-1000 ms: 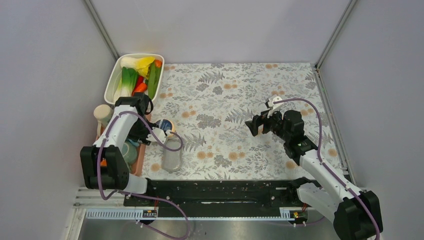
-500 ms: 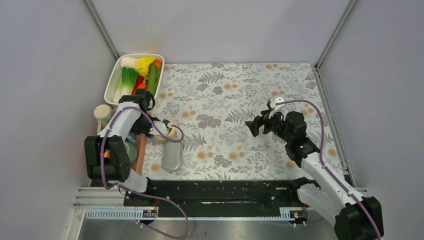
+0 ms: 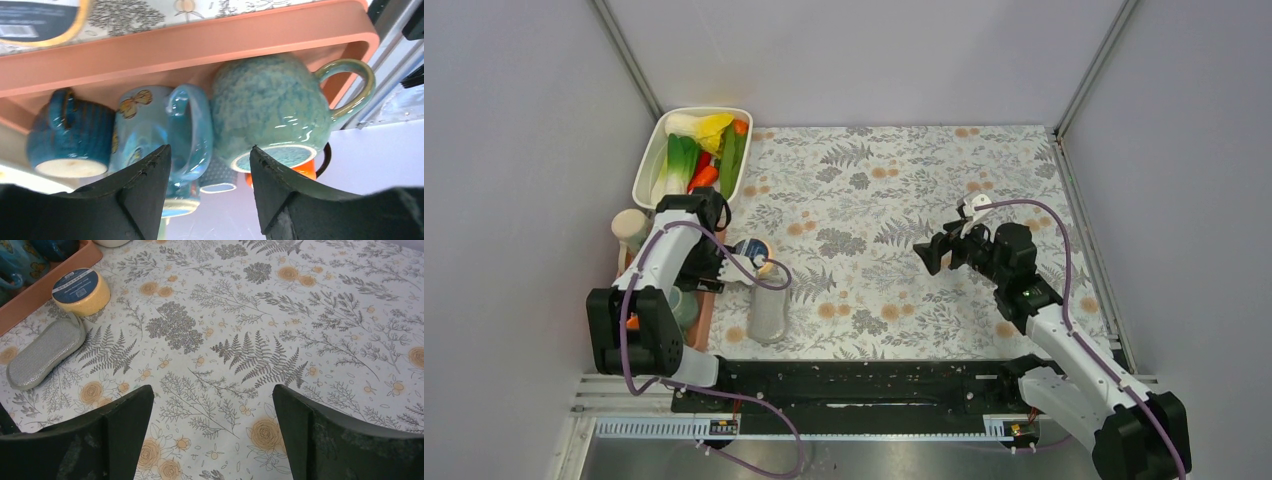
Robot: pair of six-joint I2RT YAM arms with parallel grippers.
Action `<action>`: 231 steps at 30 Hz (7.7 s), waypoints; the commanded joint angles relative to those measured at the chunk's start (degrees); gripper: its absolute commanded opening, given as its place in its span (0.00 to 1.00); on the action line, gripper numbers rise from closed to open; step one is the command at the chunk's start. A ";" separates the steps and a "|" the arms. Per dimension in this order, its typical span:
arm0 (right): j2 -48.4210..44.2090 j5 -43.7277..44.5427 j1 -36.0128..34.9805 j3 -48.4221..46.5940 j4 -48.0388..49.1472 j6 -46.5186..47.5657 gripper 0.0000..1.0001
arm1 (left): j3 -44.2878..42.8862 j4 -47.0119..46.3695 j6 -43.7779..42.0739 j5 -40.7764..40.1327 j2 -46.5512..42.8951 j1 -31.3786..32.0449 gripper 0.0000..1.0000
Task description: Turn the mug right side up
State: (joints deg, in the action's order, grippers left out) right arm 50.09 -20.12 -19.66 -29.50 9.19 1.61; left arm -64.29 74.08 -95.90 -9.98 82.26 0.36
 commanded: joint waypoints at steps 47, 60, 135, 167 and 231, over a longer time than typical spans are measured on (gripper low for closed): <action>-0.66 -8.92 -0.25 0.34 4.07 -2.91 0.99 | 4.02 -14.24 5.80 -13.95 8.21 3.33 0.45; -0.19 -9.23 -0.25 -0.01 3.85 -3.31 0.99 | -2.37 -8.35 11.24 -12.52 7.97 3.42 0.00; 34.64 -12.73 -20.52 -27.72 9.44 -23.48 0.99 | -19.74 -16.63 63.62 33.97 -3.70 9.09 0.00; 24.94 -28.74 -17.08 -18.07 25.28 -27.49 0.36 | -37.68 -16.72 79.48 53.45 2.14 28.01 0.00; 42.58 17.93 43.70 -46.21 -54.75 -7.83 0.63 | -25.54 1.22 44.81 22.46 -2.02 12.49 0.86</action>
State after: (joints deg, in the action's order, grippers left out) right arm 97.01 -1.08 24.49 -73.45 -44.16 -7.68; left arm -84.47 66.72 -41.32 17.85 77.93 16.29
